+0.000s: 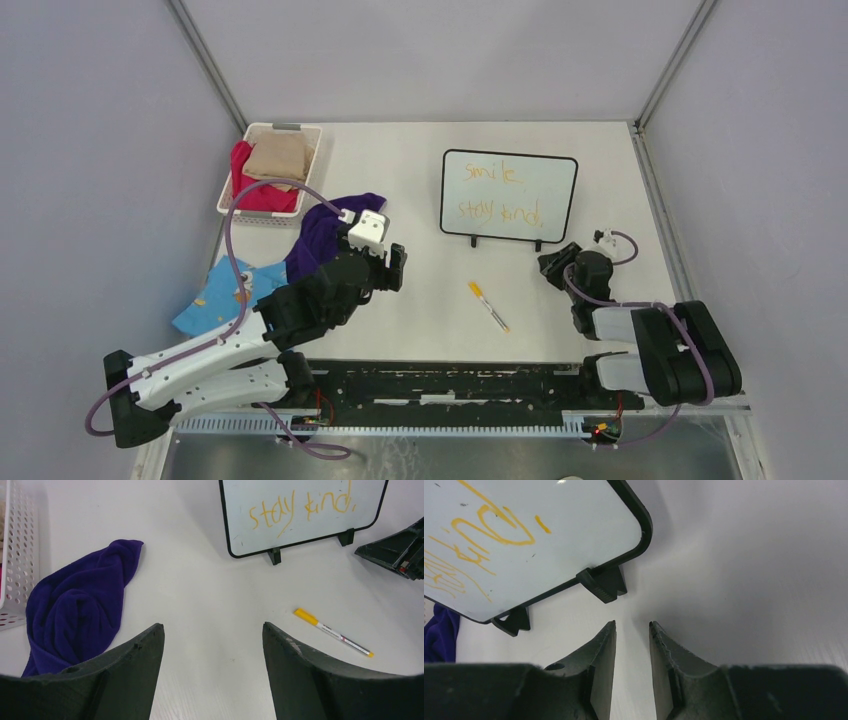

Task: Write a sentence on the whiteboard
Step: Move the whiteboard stand to the center of the board, then reset both arms

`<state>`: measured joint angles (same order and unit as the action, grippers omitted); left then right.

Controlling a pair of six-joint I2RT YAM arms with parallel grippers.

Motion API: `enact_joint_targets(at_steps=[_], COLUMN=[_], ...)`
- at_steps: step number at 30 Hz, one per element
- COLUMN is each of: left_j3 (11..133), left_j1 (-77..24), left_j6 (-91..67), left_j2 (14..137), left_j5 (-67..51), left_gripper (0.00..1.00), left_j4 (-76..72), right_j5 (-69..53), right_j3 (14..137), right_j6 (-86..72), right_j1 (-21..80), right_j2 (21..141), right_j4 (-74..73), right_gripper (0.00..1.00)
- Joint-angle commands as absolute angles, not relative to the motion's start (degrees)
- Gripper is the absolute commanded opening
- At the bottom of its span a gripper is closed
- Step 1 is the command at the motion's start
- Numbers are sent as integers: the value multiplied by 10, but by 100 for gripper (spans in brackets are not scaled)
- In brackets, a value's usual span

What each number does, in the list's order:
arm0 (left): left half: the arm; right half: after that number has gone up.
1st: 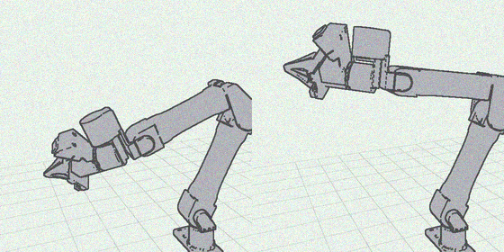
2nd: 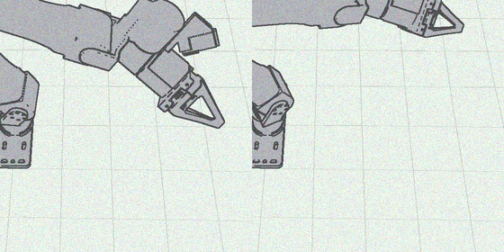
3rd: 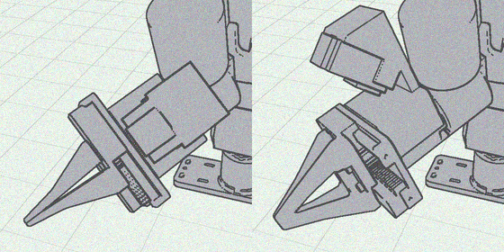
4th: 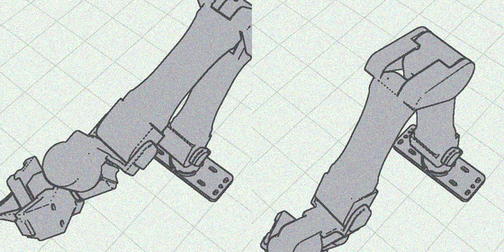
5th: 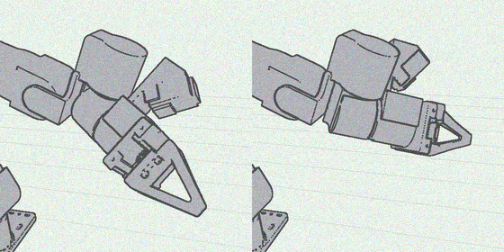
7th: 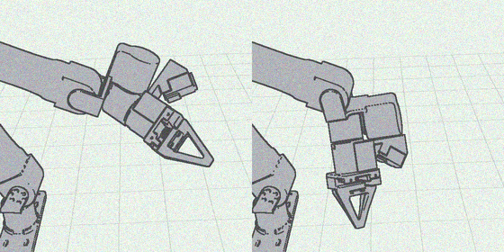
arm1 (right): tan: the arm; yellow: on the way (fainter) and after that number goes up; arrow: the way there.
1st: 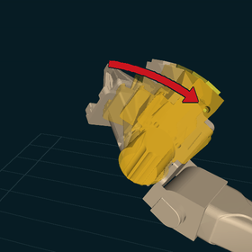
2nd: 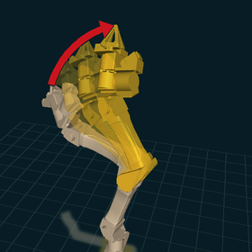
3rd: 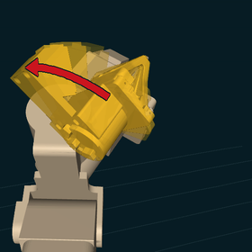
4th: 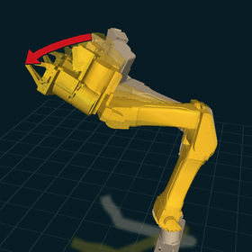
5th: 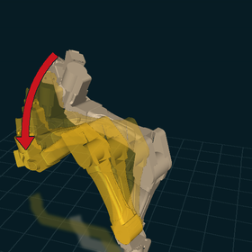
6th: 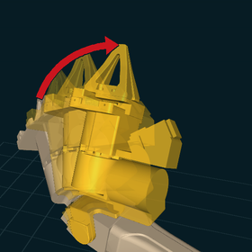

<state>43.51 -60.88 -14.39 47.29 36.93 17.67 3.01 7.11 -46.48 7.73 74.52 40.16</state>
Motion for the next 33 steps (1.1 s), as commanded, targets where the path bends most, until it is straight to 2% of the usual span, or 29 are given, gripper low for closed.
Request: enact_joint_targets(at_steps=[1,22,26,28,33], left_j3=[451,460,460,460,455], left_j1=[-611,-611,-611,-611,-611], left_j6=[-161,-160,-161,-162,-165], left_j2=[474,478,475,470,452], left_j5=[374,364,361,358,354], left_gripper=[77,77,77,77,78], left_j4=[163,171,171,169,161], right_j5=[39,29,15,31,76], right_j3=[94,108,64,39,33], right_j6=[-488,-524,-501,-487,-409], right_j1=[74,67,70,74,101], right_j2=[776,860,776,698,459], right_j4=[445,539,519,463,278], right_gripper=[36,34,37,45,53])
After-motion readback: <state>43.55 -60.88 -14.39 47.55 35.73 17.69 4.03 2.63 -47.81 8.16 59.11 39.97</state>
